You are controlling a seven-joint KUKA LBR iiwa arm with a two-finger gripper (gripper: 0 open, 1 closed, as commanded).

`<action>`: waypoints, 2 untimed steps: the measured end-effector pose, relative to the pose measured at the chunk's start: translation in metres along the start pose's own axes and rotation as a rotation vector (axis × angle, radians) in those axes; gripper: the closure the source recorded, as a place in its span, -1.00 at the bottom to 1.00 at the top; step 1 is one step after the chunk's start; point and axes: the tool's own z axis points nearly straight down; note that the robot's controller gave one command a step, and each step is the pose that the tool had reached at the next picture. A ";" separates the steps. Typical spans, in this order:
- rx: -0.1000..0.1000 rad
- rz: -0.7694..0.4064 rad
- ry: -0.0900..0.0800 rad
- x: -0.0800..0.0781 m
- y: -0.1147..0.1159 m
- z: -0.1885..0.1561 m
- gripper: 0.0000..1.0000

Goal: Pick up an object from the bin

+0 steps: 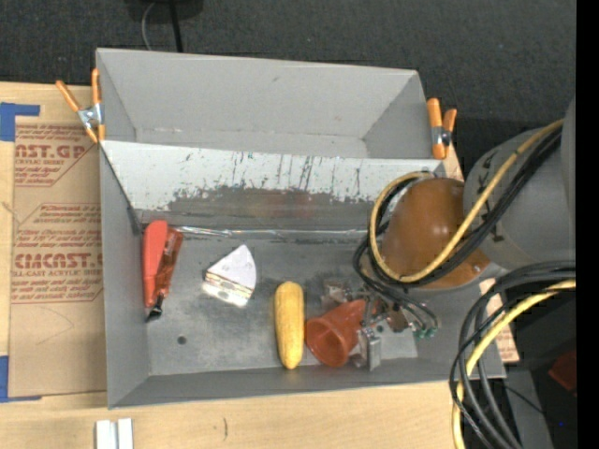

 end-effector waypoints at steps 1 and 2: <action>0.000 0.002 -0.003 -0.001 0.005 0.019 1.00; 0.000 0.003 -0.004 -0.001 0.005 0.018 1.00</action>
Offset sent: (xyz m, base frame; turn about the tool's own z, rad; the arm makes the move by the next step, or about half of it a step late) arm 0.0000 0.0000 0.0000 0.0000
